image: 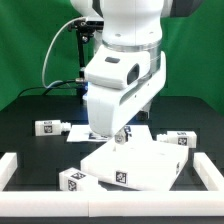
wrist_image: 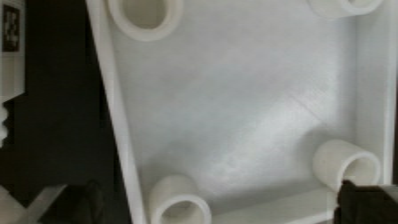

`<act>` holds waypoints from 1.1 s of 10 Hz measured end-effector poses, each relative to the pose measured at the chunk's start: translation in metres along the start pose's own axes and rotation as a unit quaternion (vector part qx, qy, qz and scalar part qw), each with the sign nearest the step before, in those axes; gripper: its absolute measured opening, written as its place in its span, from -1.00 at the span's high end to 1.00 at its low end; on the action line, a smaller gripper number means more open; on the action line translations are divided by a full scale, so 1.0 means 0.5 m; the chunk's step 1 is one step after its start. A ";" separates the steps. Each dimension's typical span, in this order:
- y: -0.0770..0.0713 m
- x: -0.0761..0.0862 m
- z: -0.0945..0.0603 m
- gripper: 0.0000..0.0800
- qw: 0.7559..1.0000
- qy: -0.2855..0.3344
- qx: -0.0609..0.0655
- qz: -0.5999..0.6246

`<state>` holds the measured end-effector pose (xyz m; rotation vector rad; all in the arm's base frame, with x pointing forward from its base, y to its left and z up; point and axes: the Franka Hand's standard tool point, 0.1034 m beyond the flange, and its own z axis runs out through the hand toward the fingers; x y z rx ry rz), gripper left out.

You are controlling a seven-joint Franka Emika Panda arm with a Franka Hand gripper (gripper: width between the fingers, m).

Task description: Assemble one leg

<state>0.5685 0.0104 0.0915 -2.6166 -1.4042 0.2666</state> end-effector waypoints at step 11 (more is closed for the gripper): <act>0.062 -0.116 0.033 -0.63 0.999 0.020 -0.001 0.051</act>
Offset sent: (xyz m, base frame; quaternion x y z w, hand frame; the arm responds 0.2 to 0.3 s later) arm 0.0000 0.0000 0.0000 0.0000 0.0000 0.0000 1.0000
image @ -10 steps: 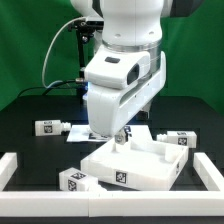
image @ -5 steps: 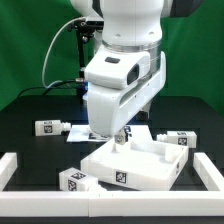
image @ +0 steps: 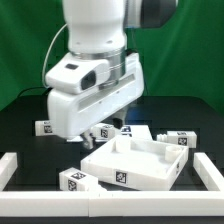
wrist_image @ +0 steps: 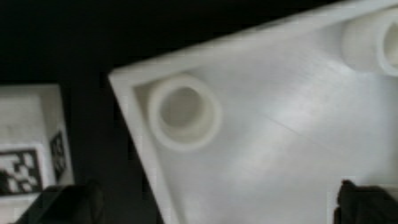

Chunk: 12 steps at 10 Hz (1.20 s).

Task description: Assemble one leg

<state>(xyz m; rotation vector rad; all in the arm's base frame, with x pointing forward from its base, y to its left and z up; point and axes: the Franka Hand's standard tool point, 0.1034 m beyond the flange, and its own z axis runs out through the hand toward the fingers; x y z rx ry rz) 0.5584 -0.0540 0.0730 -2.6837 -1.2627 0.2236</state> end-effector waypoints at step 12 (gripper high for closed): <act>0.150 0.014 0.053 -0.63 0.992 0.057 -0.108 -0.023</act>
Offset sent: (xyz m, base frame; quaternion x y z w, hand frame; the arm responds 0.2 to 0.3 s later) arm 0.0074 0.0038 0.0078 0.0406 -0.0362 0.0492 0.9973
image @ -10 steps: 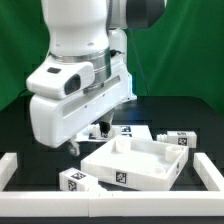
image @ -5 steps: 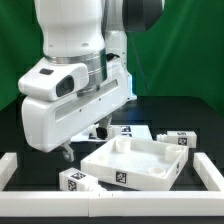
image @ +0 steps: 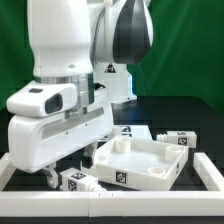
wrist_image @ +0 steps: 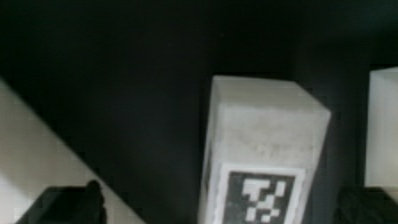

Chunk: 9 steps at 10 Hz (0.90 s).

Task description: Assemble one leg

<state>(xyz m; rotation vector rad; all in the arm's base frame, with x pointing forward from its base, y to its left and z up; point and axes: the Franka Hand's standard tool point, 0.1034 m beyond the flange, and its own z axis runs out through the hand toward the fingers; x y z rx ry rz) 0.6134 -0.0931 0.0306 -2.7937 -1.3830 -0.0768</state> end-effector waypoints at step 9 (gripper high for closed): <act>-0.028 -0.010 0.033 -0.63 1.000 -0.008 0.015 0.014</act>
Offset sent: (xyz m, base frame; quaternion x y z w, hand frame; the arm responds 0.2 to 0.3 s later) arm -0.0087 0.0048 -0.0101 0.0148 -0.0082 0.0303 0.9994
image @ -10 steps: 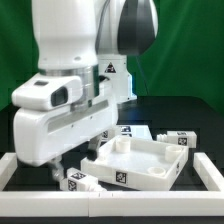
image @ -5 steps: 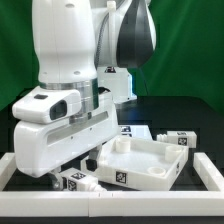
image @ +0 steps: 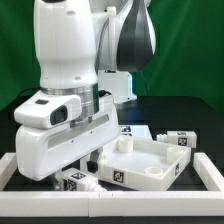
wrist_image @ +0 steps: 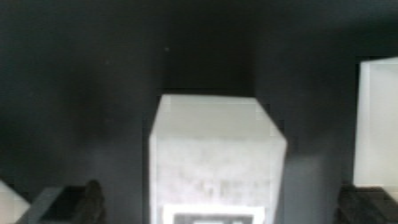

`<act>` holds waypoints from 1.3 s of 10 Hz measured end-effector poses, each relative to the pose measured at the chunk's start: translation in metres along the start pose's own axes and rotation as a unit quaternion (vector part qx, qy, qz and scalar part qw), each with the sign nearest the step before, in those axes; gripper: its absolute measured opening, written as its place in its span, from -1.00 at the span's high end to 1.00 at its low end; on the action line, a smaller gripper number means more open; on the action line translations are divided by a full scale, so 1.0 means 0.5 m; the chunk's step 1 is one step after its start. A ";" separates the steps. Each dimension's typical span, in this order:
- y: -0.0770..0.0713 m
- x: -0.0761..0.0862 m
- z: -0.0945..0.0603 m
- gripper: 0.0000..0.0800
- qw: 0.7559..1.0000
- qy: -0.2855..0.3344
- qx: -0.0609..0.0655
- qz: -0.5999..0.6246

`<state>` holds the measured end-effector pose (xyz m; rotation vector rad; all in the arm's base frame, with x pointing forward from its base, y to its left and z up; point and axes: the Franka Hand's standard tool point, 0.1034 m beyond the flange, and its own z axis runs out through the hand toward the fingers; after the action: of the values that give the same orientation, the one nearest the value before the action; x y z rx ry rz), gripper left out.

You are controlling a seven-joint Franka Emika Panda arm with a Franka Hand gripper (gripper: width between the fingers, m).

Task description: Assemble one leg

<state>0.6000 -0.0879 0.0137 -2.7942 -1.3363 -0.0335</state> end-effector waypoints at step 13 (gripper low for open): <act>-0.015 -0.213 -0.138 0.29 0.998 -0.009 -0.022 0.051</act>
Offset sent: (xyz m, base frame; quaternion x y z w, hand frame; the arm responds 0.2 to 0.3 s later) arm 0.0000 0.0000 0.0000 0.0000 0.0000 0.0000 1.0000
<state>0.5273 -0.1695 0.0788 -2.9021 -1.2108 -0.0351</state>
